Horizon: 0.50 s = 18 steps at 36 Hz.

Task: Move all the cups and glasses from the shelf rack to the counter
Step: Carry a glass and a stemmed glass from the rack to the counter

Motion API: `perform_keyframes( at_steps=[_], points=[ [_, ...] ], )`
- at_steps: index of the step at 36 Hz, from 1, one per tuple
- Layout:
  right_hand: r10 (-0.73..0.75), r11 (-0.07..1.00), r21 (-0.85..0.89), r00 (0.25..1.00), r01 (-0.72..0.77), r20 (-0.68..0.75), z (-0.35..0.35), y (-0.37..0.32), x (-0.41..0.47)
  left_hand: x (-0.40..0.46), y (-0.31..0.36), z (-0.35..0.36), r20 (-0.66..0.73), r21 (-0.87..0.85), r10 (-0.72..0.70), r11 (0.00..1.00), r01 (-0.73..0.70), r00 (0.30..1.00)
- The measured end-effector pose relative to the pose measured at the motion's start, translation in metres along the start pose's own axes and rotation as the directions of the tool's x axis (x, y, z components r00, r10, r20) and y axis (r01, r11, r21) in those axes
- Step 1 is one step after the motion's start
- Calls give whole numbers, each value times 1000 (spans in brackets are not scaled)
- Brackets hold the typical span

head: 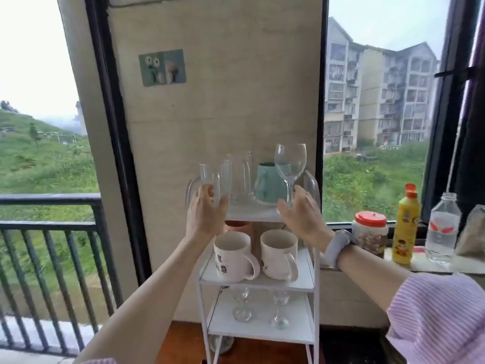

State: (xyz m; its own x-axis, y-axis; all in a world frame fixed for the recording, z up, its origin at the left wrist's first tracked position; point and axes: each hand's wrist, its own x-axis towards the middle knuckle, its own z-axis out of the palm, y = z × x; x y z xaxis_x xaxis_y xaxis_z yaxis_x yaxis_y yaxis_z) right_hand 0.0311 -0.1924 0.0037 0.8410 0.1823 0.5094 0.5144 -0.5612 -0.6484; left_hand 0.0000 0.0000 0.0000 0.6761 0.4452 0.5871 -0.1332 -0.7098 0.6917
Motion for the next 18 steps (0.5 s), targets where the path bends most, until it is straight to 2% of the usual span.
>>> perform_keyframes(
  at_steps=[5,9,13,18],
  points=[
    [160,981,124,985,-152,-57,11,-2,31,22,-1,13,-130,-133,12,991,-29,991],
    [270,915,333,959,-229,-83,16,0,52,37,-2,21,-111,-279,-53,960,20,992],
    [318,865,447,938,-228,-137,20,3,66,43,-2,25,-90,-370,-70,928,32,994],
    [301,833,530,935,-160,-189,24,3,69,44,-3,20,-150,-369,-56,930,-3,987]
  ],
)
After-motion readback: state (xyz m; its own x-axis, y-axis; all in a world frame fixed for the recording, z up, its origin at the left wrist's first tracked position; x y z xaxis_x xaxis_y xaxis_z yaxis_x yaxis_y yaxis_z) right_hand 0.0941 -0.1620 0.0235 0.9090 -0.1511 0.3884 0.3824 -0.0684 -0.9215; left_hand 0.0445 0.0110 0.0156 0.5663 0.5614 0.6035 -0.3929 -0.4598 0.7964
